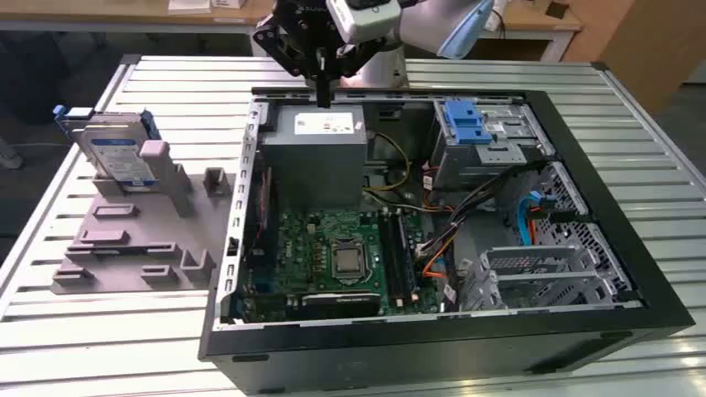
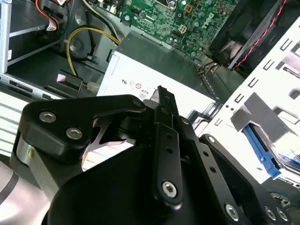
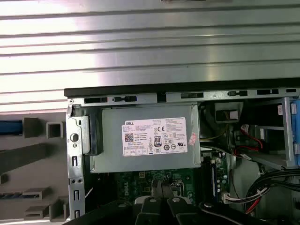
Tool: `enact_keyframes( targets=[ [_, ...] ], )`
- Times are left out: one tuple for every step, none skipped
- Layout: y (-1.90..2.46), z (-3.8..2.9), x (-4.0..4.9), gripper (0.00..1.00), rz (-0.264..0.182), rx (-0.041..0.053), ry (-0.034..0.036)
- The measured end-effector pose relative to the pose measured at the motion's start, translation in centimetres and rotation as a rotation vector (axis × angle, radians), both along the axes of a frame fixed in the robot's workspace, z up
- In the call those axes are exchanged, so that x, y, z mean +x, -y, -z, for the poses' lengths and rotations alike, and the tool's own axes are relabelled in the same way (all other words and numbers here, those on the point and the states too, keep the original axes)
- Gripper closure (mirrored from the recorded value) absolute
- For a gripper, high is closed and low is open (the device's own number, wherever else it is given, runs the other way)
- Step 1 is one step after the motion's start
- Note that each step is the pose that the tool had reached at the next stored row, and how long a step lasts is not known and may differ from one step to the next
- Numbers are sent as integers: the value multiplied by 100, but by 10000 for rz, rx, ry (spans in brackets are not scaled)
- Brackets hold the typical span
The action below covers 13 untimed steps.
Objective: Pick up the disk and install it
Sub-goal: 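Reach for the disk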
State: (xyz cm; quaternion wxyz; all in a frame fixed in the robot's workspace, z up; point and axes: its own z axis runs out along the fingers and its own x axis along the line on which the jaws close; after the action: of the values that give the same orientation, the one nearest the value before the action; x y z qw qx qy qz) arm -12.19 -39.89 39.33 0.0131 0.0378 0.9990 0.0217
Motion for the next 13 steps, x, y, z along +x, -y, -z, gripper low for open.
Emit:
enact_keyframes(
  targets=[
    [0, 0, 0, 89, 1, 0, 0],
    [0, 0, -4, 89, 1, -1, -1],
    [0, 0, -7, 89, 0, 0, 0],
    [0, 0, -8, 89, 1, 0, 0],
    [0, 1, -10, 89, 1, 0, 0],
    [0, 1, -12, 89, 2, 0, 0],
    [0, 1, -15, 89, 2, 0, 0],
    [0, 1, -19, 89, 1, 1, 0],
    [0, 2, -24, 89, 1, 0, 1],
    [0, 2, -27, 89, 0, 0, 0],
    [0, 2, -30, 89, 0, 0, 0],
    [0, 3, -33, 89, 0, 0, 0],
    [0, 3, -36, 89, 0, -1, 0]
  ],
)
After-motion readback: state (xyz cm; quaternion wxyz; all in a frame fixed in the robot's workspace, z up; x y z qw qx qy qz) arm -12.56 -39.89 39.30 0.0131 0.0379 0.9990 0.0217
